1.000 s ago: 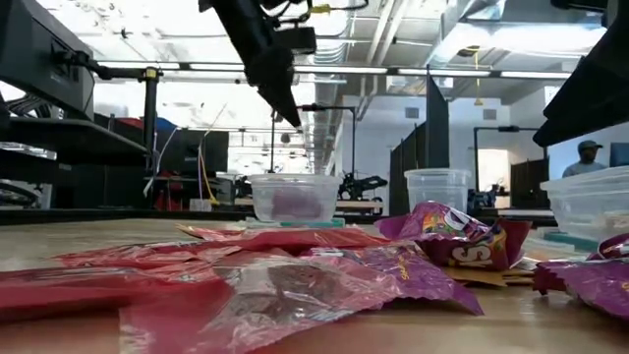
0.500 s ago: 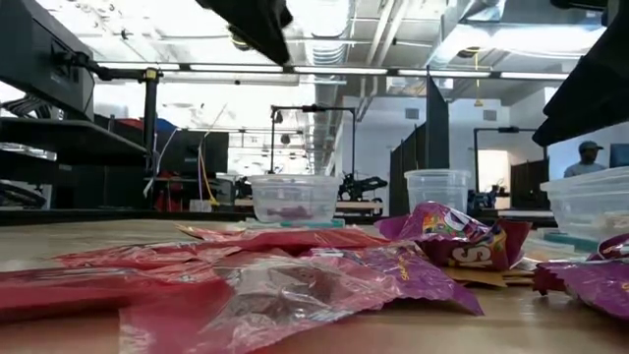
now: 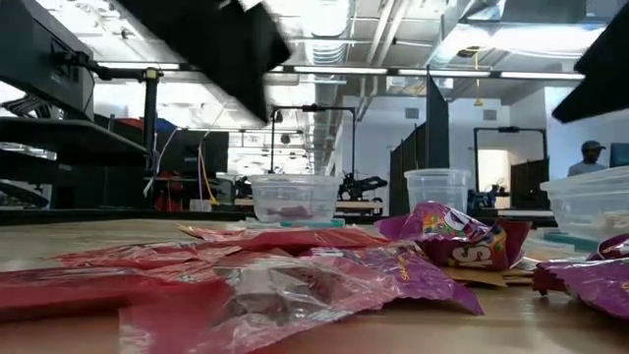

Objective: Sort candy
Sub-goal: Put the violet candy into the big circular transparent bin

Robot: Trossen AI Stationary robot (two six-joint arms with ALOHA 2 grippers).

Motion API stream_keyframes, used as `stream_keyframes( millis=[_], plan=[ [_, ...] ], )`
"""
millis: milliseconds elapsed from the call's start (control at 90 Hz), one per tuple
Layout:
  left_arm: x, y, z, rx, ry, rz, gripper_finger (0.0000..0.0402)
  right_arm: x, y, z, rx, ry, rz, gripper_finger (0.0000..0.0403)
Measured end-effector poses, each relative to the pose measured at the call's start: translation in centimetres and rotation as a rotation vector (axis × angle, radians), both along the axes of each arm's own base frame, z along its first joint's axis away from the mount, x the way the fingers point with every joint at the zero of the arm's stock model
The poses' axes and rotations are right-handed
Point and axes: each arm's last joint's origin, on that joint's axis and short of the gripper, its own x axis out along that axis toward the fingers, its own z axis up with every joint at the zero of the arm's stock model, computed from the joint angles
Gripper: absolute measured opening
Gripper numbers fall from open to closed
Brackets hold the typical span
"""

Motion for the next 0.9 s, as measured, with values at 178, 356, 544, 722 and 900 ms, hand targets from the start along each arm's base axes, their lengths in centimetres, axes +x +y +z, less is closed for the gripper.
stream_keyframes(
  millis=[178, 356, 544, 722, 900],
  plan=[
    [1.9, -0.8, -2.1, 0.001, -0.104, -0.063, 0.0146, -0.1, 0.6, 0.3, 0.025, -0.055, -0.006, 0.0214],
    [3.4, -0.6, -4.7, 0.017, -0.056, -0.038, 0.0146, -0.1, 0.7, 0.4, 0.032, -0.063, -0.005, 0.0214],
    [5.0, -0.2, -8.0, 0.086, 0.058, -0.031, 0.0145, -0.1, 0.6, 0.4, 0.032, -0.064, -0.007, 0.0214],
    [5.9, 0.0, -8.8, 0.125, 0.119, -0.035, 0.0085, -0.1, 0.6, 0.4, 0.028, -0.06, -0.006, 0.0214],
    [6.1, -0.1, -8.4, 0.169, 0.107, -0.068, 0.0014, -0.2, 0.6, 0.3, 0.014, -0.052, -0.003, 0.0214]
  ],
)
